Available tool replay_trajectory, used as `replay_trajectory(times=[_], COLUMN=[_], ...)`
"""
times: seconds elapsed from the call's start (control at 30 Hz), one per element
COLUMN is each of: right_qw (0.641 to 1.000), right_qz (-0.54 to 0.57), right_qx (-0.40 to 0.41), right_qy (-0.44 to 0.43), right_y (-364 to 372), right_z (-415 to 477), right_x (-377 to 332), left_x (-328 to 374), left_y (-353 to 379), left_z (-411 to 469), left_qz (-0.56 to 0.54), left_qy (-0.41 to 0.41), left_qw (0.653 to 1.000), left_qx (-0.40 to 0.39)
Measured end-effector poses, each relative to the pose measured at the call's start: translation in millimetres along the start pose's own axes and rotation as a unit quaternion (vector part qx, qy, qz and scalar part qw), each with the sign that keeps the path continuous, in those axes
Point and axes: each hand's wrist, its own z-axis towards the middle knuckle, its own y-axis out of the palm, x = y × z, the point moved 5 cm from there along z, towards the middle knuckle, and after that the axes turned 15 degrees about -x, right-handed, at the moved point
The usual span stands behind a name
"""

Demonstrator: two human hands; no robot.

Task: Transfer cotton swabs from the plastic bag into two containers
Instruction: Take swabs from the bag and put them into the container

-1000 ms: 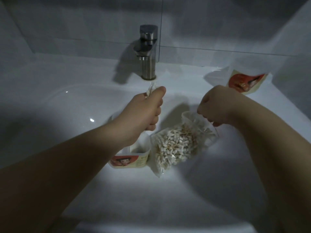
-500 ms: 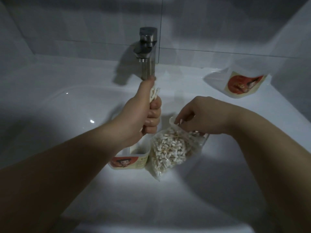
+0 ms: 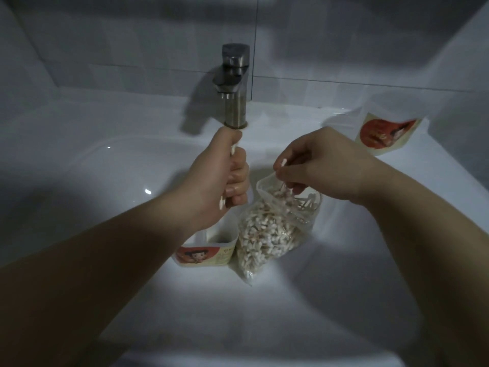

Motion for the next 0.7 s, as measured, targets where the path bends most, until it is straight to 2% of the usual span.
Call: replay_trajectory(times=[0.07,0.17,0.27,0.37,0.53,0.7], right_qw=[0.999,0.997,0.997,0.994,0.985,0.986], right_qz=[0.027,0.058,0.052,0.026,0.033,0.073], right_qx=[0.021,0.040,0.046,0.086,0.151,0.103], right_qy=[-0.013,-0.032,-0.046,-0.056,-0.080,-0.111], right_y=[-4,-7,-8,-13,-20,-13], right_z=[-1,-3,-4,-5,-9,-8], right_x=[-2,-4,-7,-8,-10,-16], left_x=[-1,0,3,5,3,4], left_y=[1,2,-1,0,-1,3], left_z=[1,1,0,-2,0,-1], left_qz=[0.036,0.155,0.237,0.284,0.295,0.253], left_qy=[0.015,0.049,0.079,0.107,0.114,0.133], left_qw=[0.999,0.986,0.966,0.950,0.946,0.958], left_qx=[0.008,0.038,0.065,0.070,0.067,0.028])
